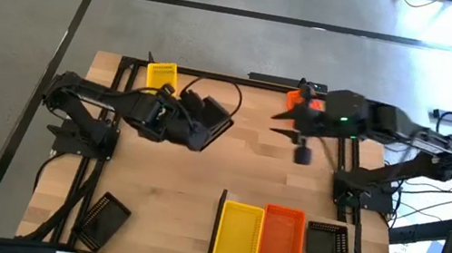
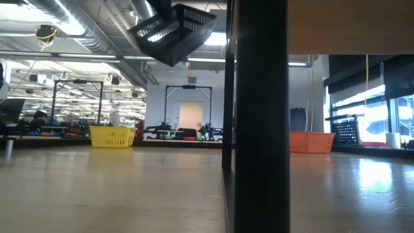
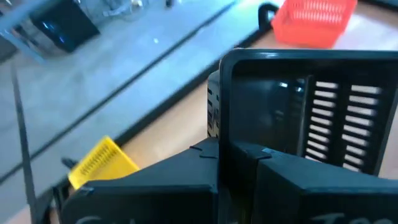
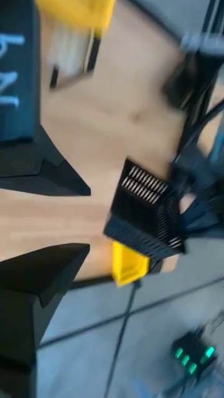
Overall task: Stack baskets on shelf by color
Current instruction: Stack the right black bin on top of the black bin
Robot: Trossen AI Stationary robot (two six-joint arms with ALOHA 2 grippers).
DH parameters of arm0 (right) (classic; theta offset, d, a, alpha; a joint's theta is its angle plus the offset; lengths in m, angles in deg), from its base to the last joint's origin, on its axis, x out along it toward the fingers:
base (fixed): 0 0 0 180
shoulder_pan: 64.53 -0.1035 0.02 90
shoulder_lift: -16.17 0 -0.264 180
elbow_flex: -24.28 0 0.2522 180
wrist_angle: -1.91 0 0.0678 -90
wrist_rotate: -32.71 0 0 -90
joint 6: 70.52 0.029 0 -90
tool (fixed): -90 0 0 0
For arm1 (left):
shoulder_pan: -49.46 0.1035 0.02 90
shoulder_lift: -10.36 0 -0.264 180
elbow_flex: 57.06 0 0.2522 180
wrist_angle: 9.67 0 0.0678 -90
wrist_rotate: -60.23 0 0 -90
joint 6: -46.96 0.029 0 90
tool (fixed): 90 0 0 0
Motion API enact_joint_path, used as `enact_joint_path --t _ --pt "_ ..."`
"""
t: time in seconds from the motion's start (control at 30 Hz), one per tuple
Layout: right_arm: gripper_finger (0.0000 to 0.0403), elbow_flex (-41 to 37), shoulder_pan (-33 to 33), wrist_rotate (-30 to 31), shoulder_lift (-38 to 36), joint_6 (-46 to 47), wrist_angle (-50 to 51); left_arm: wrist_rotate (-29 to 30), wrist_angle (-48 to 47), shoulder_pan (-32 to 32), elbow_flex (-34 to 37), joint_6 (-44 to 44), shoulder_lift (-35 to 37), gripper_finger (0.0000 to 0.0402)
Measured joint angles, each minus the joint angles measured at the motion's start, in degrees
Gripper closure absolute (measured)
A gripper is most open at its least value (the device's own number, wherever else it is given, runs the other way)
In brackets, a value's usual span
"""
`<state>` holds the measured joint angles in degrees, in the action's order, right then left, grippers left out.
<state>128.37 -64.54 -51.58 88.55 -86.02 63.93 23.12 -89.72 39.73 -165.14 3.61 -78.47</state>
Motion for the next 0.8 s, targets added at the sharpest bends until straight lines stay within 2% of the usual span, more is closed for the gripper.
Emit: enact_joint_path --t 0.13,0.47,0.63,0.8 --pt "0.0271 0.0 0.0 6.3 4.5 0.0 -2.7 1.8 4.5 0.8 -0.3 3.6 0.0 0.0401" --pt "0.0271 0.0 0.0 8.0 13.2 0.0 -17.2 4.7 7.8 1.7 -0.3 6.5 0.0 0.0401" --pt "0.0271 0.0 0.0 15.4 15.1 0.0 -18.6 4.8 7.8 1.8 -0.3 6.6 0.0 0.0401" --pt "0.0271 0.0 0.0 15.7 16.4 0.2 -18.9 5.1 7.9 1.8 -0.3 6.6 -0.1 0.0401"
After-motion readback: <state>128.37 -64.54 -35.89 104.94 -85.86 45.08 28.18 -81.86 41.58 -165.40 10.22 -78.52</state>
